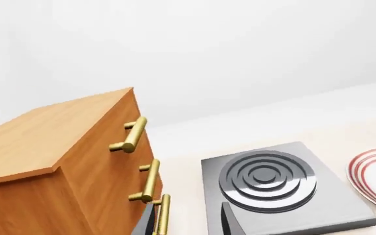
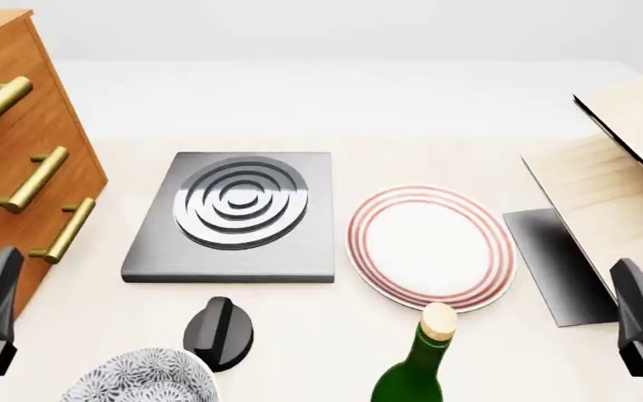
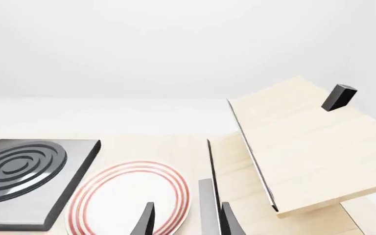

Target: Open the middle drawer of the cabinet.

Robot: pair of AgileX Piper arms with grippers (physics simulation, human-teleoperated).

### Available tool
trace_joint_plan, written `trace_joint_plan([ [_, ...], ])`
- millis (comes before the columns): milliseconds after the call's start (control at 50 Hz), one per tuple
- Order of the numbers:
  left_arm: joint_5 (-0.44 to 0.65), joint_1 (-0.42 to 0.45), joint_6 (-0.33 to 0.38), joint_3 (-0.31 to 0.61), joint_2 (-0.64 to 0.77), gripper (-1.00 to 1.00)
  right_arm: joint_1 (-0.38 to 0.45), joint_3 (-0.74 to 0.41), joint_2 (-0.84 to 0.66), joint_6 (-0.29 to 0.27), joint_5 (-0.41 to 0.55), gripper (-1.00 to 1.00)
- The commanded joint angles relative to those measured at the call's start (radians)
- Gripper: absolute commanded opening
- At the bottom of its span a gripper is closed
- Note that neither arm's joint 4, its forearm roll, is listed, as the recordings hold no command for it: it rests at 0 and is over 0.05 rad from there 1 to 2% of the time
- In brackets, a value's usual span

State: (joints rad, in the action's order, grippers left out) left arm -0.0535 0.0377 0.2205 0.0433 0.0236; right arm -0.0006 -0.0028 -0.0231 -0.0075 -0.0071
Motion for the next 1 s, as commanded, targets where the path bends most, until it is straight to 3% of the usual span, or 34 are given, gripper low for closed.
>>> trace_joint_plan([
  [20,0.003,0.059,0.118,0.028,-0.02,1.0,0.001,0.0,0.004,0.001,0.001,1.0],
  [300,0.023,0.103,0.334,0.05,0.012,1.0,0.001,0.0,0.004,0.002,0.001,1.0],
  [380,0.017,0.102,0.351,0.065,0.038,1.0,0.001,0.0,0.004,0.002,0.001,1.0],
  [500,-0.071,0.108,0.446,0.07,0.12,1.0,0.001,0.0,0.004,0.002,0.001,1.0],
  [560,-0.075,0.101,0.433,0.095,0.15,1.0,0.001,0.0,0.004,0.002,0.002,1.0],
  [640,-0.108,0.11,0.514,0.09,0.196,1.0,0.001,0.0,0.004,0.002,0.001,1.0],
  [1000,-0.14,0.117,0.613,0.141,0.315,1.0,0.001,0.0,0.004,0.001,0.001,1.0],
])
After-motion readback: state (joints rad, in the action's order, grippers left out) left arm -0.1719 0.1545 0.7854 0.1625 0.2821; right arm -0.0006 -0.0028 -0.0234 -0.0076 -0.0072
